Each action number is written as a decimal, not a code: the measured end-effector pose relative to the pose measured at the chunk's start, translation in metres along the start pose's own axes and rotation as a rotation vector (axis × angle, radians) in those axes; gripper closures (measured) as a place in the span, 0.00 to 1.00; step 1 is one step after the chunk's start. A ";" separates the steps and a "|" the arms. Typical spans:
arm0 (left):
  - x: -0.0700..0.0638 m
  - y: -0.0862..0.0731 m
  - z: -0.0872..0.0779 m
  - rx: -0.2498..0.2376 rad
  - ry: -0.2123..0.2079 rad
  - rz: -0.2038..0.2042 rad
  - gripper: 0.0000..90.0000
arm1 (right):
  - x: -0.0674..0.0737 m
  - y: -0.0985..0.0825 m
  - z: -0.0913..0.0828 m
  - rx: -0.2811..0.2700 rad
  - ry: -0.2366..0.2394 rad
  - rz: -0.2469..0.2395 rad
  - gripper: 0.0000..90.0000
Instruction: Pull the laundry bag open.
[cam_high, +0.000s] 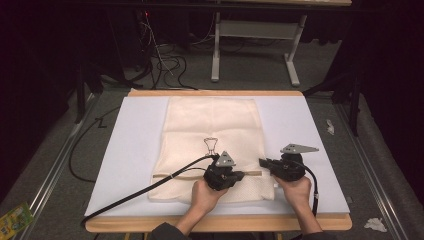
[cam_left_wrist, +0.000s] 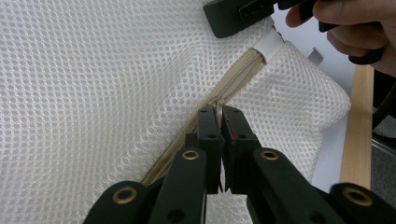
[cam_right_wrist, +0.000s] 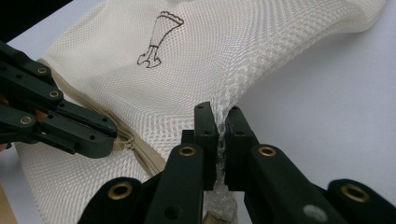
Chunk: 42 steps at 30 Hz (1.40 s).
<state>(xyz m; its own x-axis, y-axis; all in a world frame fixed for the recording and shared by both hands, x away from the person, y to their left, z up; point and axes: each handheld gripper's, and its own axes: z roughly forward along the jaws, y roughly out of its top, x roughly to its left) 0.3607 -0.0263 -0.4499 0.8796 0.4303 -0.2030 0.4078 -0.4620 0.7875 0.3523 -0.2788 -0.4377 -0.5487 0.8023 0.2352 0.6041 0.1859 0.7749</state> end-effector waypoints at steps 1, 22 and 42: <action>0.000 0.000 0.000 0.000 0.000 0.000 0.97 | 0.000 0.000 0.000 -0.001 0.002 0.001 0.97; 0.004 -0.005 -0.009 0.012 0.020 0.006 0.96 | 0.000 -0.001 0.002 0.005 0.002 -0.005 0.97; 0.012 -0.009 -0.026 -0.001 0.044 -0.012 0.97 | -0.002 -0.001 0.001 -0.004 0.009 0.004 0.97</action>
<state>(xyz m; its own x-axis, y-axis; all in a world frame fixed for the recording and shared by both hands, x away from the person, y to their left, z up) 0.3613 0.0035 -0.4446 0.8629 0.4696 -0.1868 0.4183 -0.4561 0.7854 0.3535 -0.2803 -0.4402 -0.5514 0.7979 0.2435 0.6041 0.1806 0.7762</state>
